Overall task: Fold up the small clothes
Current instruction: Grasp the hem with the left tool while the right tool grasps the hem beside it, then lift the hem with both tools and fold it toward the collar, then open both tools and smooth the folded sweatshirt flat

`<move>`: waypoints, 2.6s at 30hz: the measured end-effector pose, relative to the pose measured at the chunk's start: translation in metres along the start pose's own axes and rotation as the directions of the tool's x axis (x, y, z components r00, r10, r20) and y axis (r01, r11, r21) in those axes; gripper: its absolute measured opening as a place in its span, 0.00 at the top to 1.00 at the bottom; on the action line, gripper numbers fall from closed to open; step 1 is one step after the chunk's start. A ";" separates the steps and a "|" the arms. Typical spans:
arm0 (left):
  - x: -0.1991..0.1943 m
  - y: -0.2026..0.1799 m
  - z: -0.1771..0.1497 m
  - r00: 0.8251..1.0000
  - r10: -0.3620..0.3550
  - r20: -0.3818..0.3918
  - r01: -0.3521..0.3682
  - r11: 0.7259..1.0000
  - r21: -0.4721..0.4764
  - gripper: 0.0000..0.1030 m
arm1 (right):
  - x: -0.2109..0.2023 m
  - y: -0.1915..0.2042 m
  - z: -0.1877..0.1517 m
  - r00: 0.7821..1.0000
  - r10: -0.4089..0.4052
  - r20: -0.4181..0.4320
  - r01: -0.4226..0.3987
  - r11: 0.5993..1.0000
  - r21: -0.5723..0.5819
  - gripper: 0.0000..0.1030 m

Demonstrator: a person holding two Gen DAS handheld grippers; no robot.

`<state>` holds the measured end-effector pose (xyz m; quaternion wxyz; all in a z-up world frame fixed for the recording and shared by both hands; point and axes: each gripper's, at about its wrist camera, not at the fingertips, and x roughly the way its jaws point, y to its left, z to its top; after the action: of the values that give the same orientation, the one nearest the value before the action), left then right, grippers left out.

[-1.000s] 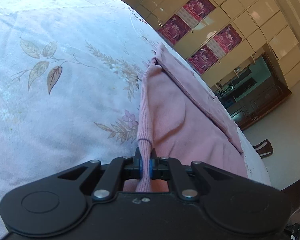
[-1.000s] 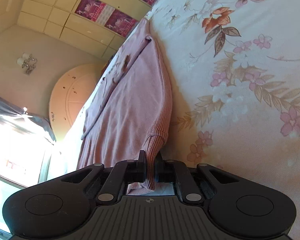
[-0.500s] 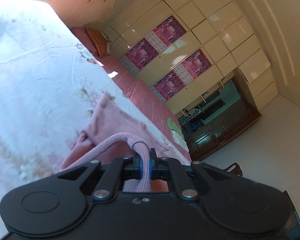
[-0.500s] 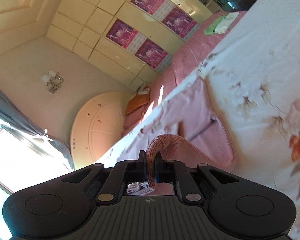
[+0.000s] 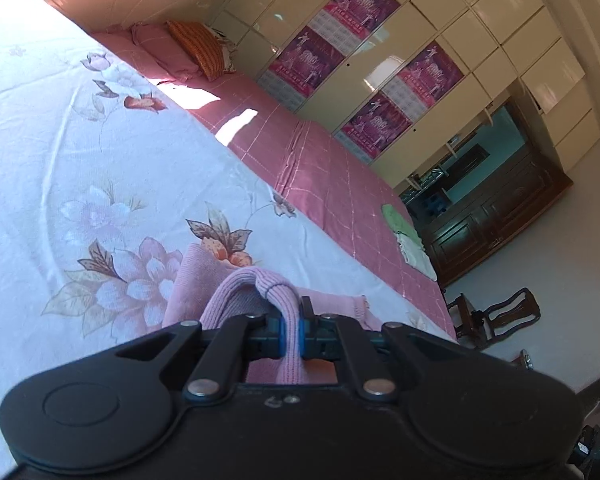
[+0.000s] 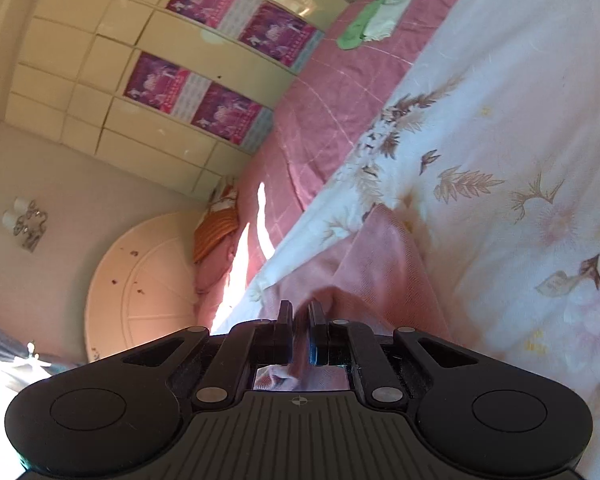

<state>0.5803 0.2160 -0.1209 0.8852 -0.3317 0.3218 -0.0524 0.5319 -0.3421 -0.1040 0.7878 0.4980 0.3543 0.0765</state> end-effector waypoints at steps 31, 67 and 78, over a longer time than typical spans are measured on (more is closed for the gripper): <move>0.027 -0.027 -0.006 0.987 0.152 -0.044 -0.097 0.801 0.590 0.93 | 0.085 0.049 -0.063 0.968 -0.247 0.043 0.186 0.598 -0.780 0.90; -0.011 -0.094 -0.033 0.964 0.198 0.176 -0.265 0.763 0.589 0.36 | 0.075 0.061 -0.073 0.958 -0.197 0.207 0.286 0.661 -0.694 0.70; 0.052 -0.150 -0.104 0.987 0.150 -0.053 -0.089 0.798 0.596 0.36 | 0.136 0.098 -0.147 0.982 -0.186 -0.037 0.077 0.571 -0.817 0.70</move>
<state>0.5761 0.0266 -0.1154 0.9291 -0.0155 0.3527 -0.1101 0.5617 -0.1227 -0.1248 0.9088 0.0491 0.3625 0.2006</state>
